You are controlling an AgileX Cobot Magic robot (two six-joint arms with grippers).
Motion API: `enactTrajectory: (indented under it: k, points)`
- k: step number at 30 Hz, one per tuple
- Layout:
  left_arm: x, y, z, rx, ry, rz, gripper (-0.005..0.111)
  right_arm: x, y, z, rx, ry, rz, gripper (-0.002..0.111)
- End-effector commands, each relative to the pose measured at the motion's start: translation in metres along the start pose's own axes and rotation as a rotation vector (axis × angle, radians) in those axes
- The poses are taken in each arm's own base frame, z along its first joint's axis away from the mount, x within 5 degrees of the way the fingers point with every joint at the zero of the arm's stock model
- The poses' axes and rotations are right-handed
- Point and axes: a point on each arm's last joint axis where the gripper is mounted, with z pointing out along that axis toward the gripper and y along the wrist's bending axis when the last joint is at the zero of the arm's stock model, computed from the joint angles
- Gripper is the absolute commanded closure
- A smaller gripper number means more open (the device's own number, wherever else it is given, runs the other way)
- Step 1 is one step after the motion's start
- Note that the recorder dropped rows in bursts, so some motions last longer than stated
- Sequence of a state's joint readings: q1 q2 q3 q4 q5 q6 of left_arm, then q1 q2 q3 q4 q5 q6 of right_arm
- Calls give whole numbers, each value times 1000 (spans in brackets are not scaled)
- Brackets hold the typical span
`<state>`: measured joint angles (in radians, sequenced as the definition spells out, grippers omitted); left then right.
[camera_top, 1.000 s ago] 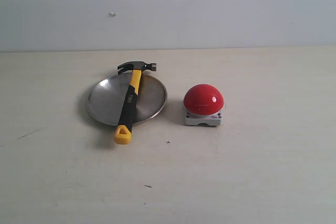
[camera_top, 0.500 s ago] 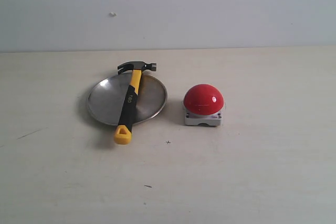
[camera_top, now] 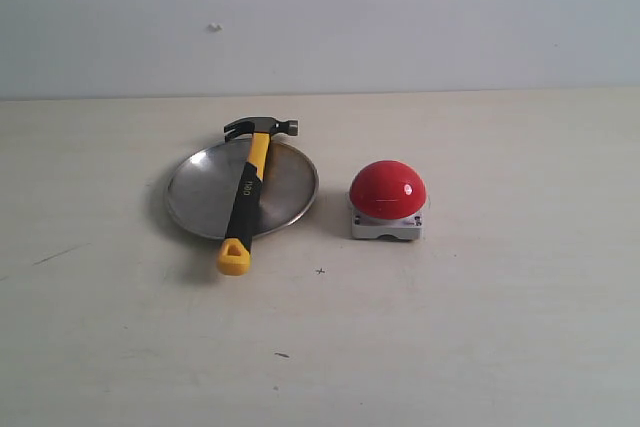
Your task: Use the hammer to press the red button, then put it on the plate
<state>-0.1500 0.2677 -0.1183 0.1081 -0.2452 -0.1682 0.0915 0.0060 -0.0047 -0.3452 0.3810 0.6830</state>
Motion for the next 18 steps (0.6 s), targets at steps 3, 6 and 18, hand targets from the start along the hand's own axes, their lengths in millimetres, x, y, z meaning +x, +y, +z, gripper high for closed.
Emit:
enactTrajectory:
  k: [3,6,18]
  points:
    - [14,2,-15,-12,-34,-78,107,1,0,0,-9,-7,2,108]
    - [20,3,-21,-32,-31,-100,107,1,0,0,-9,-7,2,108]
    - [44,10,-32,-135,141,-51,107,1,0,0,-9,-7,2,108]
